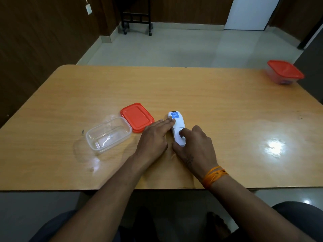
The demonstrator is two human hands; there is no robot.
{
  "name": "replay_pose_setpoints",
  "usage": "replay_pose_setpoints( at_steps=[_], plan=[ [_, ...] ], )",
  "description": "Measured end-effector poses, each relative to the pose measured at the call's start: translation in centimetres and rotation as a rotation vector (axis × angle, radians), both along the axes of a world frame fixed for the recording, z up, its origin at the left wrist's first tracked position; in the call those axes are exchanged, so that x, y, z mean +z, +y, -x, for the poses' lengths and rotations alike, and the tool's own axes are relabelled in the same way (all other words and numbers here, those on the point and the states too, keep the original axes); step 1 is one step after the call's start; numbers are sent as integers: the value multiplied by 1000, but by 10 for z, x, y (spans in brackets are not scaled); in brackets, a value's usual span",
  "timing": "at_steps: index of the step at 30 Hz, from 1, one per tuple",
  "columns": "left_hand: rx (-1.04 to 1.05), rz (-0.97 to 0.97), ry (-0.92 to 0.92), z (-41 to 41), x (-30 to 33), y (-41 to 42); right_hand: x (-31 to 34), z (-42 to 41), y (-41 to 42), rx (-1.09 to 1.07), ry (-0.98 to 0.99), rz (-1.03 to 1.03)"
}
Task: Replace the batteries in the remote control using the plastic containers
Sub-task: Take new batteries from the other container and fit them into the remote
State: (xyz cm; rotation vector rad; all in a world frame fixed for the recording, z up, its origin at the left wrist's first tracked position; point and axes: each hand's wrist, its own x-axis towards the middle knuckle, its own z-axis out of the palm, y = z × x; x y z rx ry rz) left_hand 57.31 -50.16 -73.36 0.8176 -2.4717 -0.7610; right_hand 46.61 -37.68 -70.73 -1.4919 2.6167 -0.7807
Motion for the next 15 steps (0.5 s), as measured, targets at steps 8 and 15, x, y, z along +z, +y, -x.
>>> replay_pose_setpoints(
  at_steps=[8, 15],
  plan=[
    [3, -3, -28, 0, 0, 1, 0, 0, -3, 10, -13, 10],
    [13, 4, 50, -4, 1, 5, 6, -1, -5, -31, 46, -66]
  ],
)
